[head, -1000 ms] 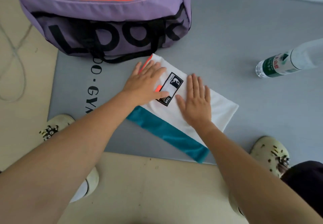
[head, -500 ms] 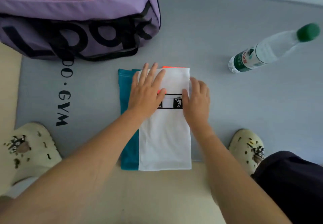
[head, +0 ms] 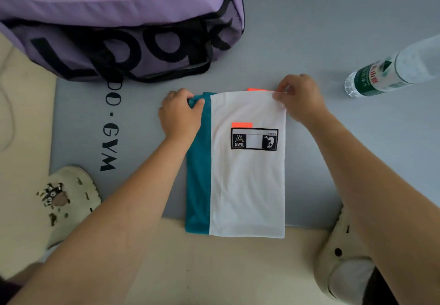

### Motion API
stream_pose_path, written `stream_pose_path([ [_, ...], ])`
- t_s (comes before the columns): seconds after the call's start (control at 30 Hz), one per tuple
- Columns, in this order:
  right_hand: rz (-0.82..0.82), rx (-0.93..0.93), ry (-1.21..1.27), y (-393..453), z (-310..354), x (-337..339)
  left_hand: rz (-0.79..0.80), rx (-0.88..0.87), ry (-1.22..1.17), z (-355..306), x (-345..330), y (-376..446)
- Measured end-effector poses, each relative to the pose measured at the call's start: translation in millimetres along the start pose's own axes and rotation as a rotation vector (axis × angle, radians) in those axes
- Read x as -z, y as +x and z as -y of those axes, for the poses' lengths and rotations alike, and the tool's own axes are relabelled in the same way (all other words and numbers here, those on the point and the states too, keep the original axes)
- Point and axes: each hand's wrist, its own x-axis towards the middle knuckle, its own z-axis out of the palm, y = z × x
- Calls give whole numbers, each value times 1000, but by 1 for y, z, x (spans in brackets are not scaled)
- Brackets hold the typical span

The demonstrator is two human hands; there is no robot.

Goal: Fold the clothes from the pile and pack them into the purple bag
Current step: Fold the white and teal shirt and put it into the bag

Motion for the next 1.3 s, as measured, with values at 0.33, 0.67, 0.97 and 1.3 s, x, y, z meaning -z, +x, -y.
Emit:
stream_pose_path([
  [0.33,-250,-50,166,-32,9,-22,-51,-69,-337,12,7,11],
  [0.67,-261,-403,181,-181,-2,-83,91,393,-276,49,6,-132],
  [0.97,-225,-502,246,-198,-17,-62,69,551,-432,48,18,-153],
  [1.3,-168,-534,231,-166,3,-60,232,772,-515,11,-3,-131],
])
